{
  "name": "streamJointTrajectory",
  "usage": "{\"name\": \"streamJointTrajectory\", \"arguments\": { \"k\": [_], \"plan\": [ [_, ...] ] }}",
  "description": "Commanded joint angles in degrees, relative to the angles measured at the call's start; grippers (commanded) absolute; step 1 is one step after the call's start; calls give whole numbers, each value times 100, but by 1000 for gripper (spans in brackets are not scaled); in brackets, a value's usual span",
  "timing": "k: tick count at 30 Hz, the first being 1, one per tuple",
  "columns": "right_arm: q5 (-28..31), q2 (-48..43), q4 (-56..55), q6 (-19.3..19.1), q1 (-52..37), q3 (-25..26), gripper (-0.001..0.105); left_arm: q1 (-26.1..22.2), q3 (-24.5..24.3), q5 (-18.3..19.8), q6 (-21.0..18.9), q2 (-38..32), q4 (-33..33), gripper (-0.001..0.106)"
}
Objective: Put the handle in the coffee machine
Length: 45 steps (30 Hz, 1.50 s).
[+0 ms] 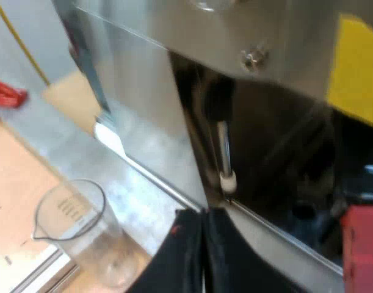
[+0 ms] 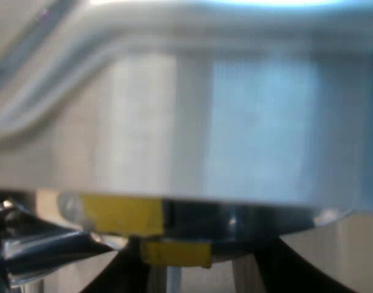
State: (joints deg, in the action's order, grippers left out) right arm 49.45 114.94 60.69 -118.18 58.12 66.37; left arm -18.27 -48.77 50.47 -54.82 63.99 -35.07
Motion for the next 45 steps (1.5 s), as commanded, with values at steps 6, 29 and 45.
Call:
{"name": "streamJointTrajectory", "arguments": {
  "k": [6, 29, 45],
  "plan": [
    [-475, -337, 896, -162, -44, 385, 28, 670, -227, -1397, 502, -65, -544, 0],
    [-475, -337, 838, -214, 9, 385, 28, 1591, -243, -2189, 627, -65, -1657, 0],
    [-475, -337, 838, -374, 23, 385, 28, 2011, -243, -2026, -75, -65, -2089, 0]
  ]
}}
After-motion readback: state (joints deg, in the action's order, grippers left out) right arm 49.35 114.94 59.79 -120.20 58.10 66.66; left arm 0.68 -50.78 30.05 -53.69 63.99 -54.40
